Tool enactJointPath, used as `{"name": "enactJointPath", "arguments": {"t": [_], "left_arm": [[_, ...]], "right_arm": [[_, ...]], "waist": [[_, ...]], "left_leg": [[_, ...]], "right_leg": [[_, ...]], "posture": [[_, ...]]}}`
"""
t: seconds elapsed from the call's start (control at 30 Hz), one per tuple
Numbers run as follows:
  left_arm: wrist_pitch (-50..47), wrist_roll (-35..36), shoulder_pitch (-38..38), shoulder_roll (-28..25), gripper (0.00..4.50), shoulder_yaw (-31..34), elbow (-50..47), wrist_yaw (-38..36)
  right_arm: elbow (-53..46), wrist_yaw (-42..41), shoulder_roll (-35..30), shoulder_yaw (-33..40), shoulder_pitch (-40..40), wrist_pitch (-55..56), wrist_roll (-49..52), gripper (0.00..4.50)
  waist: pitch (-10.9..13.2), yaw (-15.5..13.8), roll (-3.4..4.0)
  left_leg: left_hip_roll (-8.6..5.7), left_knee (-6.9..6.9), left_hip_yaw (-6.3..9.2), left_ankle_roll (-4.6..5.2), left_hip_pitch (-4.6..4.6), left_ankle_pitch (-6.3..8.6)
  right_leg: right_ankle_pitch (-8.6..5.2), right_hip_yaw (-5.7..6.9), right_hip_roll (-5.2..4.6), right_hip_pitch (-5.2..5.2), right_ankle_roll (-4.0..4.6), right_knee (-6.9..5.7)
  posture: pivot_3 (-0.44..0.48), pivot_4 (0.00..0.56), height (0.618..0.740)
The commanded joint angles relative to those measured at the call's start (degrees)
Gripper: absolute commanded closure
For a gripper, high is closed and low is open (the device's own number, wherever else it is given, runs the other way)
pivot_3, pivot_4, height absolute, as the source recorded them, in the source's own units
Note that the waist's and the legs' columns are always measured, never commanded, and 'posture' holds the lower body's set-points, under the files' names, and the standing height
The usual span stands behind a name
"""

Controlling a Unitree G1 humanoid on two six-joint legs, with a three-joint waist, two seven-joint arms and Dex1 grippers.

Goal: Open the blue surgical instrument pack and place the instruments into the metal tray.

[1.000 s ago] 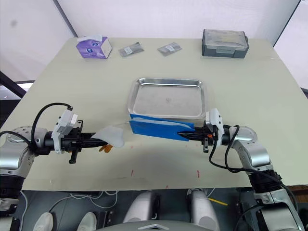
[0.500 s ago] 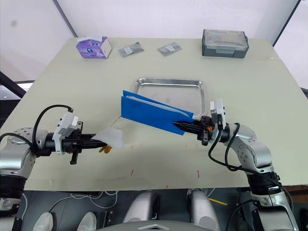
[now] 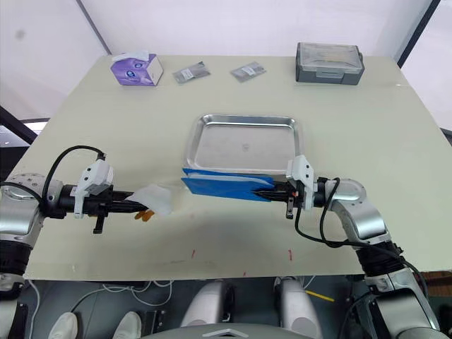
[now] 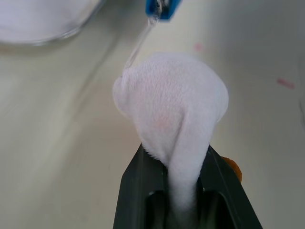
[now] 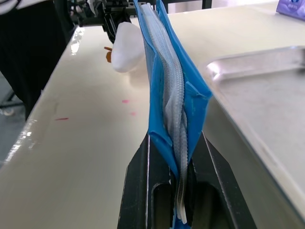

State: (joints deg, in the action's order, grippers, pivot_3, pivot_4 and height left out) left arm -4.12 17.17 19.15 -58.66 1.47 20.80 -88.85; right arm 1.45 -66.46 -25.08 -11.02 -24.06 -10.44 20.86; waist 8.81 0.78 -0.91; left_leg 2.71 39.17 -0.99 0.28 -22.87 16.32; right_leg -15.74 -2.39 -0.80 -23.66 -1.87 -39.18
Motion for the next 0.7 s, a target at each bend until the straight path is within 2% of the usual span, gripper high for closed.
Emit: {"name": "enactJointPath", "arguments": {"t": [0.03, 0.23, 0.3, 0.33, 0.37, 0.7], "left_arm": [[4.9, -4.2, 2.5, -2.0, 4.46, -1.3, 3.4, -0.9], [5.6, -5.4, 3.7, -2.2, 1.86, -1.5, 6.3, -0.7], [5.5, -5.5, 4.0, -2.5, 0.88, -1.3, 6.9, -0.9], [5.5, -5.6, 4.1, -2.7, 0.23, -1.2, 7.1, -1.0], [5.3, -5.8, 4.3, -3.0, 0.05, -1.2, 7.4, -1.2], [5.8, -5.0, 9.4, -7.6, 0.05, -0.8, 13.7, -3.7]], "right_arm": [[0.2, -0.2, 0.8, -0.3, -1.1, 2.3, -0.8, 4.5], [0.5, -0.1, 1.2, -0.3, -1.1, 2.5, -1.1, 4.5], [0.5, -0.1, 1.3, -0.2, -1.0, 2.5, -1.0, 4.5], [0.5, -0.2, 1.3, -0.2, -1.0, 2.4, -0.9, 4.5], [0.5, -0.2, 1.3, -0.2, -1.0, 2.5, -0.9, 4.5], [0.3, -0.7, 0.7, 0.5, -0.8, 2.3, -0.4, 4.5]], "waist": [[0.0, 0.0, 0.0], [0.0, 0.0, -0.01], [0.0, 0.0, -0.01], [0.0, 0.0, -0.01], [0.0, 0.0, -0.01], [0.0, 0.0, -0.03]], "left_leg": [[0.0, 0.0, 0.0, 0.0, 0.0, 0.0], [0.0, 0.0, -0.01, 0.0, -0.02, 0.0], [0.0, 0.0, -0.01, 0.0, -0.01, 0.0], [0.0, 0.0, -0.01, 0.0, -0.01, 0.0], [0.0, 0.0, 0.0, 0.0, -0.02, 0.0], [0.0, 0.0, -0.01, 0.0, -0.02, 0.0]], "right_leg": [[0.0, 0.01, 0.0, 0.0, 0.0, 0.01], [0.0, 0.0, -0.02, 0.0, 0.0, 0.0], [0.0, 0.01, -0.02, 0.0, 0.0, 0.0], [0.0, 0.01, -0.02, 0.0, 0.0, -0.01], [0.0, 0.01, -0.02, 0.0, 0.0, -0.01], [0.0, 0.01, -0.01, 0.0, 0.0, -0.01]], "posture": [[0.0, 0.15, 0.731], [0.0, 0.15, 0.731], [0.0, 0.15, 0.731], [0.0, 0.15, 0.731], [0.0, 0.15, 0.731], [0.0, 0.15, 0.731]]}}
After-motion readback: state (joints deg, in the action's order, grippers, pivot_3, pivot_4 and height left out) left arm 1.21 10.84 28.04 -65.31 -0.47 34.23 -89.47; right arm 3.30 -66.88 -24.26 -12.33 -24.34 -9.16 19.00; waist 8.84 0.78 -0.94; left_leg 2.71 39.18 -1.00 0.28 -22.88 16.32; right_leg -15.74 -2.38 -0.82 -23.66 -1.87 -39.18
